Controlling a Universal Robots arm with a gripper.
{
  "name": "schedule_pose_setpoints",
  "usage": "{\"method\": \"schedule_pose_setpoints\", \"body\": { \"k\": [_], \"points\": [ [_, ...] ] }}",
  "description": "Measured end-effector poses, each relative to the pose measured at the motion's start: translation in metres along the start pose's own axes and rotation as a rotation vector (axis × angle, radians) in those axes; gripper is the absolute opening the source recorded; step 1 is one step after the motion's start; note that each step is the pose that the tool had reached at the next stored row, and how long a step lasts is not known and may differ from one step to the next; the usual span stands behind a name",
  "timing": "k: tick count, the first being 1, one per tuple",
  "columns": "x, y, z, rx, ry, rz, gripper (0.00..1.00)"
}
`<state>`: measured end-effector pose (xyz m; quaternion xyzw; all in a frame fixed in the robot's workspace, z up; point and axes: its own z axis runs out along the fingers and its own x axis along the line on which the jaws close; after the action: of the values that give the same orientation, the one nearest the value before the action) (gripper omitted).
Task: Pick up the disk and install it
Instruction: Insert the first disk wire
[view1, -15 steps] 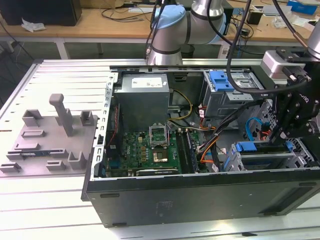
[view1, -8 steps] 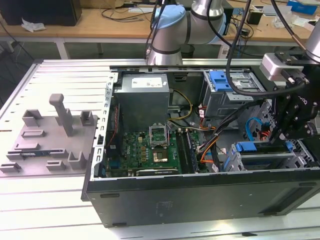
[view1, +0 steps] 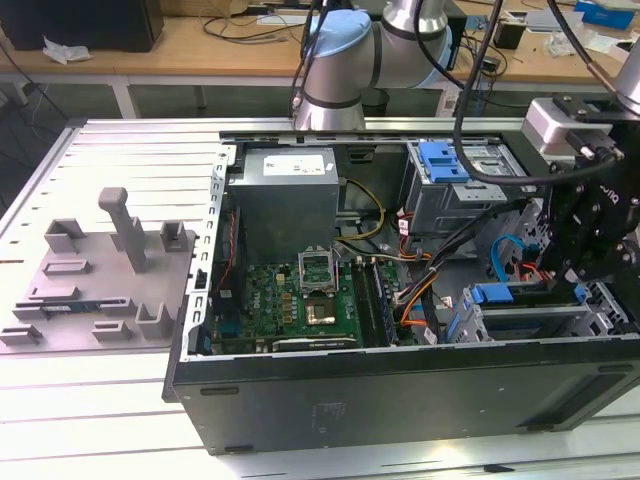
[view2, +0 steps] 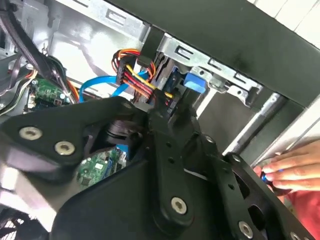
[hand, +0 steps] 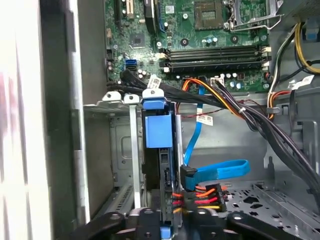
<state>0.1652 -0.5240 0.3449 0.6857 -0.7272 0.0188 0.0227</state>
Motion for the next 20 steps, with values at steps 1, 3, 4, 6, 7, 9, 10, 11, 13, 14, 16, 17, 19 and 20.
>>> {"method": "schedule_pose_setpoints", "body": {
  "k": [1,3,4,6,7,9,10,11,13,14,16,17,19,20],
  "points": [
    [0.0003,0.0001,-0.0028,0.0001,0.0003,0.000,0.29],
    [0.0005,0.0001,-0.0082,0.0002,0.0011,0.000,0.36],
    [0.0005,0.0002,-0.0106,0.0002,0.0010,0.000,0.36],
    [-0.0007,0.0004,-0.0190,0.0002,0.0016,0.000,0.36],
    [-0.0028,0.0005,-0.0223,0.0002,0.0022,0.000,0.36],
    [-0.0064,0.0007,-0.0259,0.0003,0.0029,0.000,0.36],
    [-0.0064,0.0007,-0.0258,0.0005,0.0028,0.000,0.36],
    [-0.0064,0.0007,-0.0258,0.0005,0.0027,0.000,0.36],
    [-0.0065,0.0007,-0.0258,0.0005,0.0027,0.000,0.36],
    [-0.0065,0.0007,-0.0258,0.0005,0.0027,0.000,0.36],
    [-0.0065,0.0007,-0.0258,0.0005,0.0028,0.000,0.36],
    [-0.0065,0.0007,-0.0258,0.0006,0.0027,0.000,0.36],
    [-0.0065,0.0007,-0.0258,0.0006,0.0027,0.000,0.36],
    [-0.0065,0.0007,-0.0258,0.0006,0.0027,0.000,0.36]
  ]
}}
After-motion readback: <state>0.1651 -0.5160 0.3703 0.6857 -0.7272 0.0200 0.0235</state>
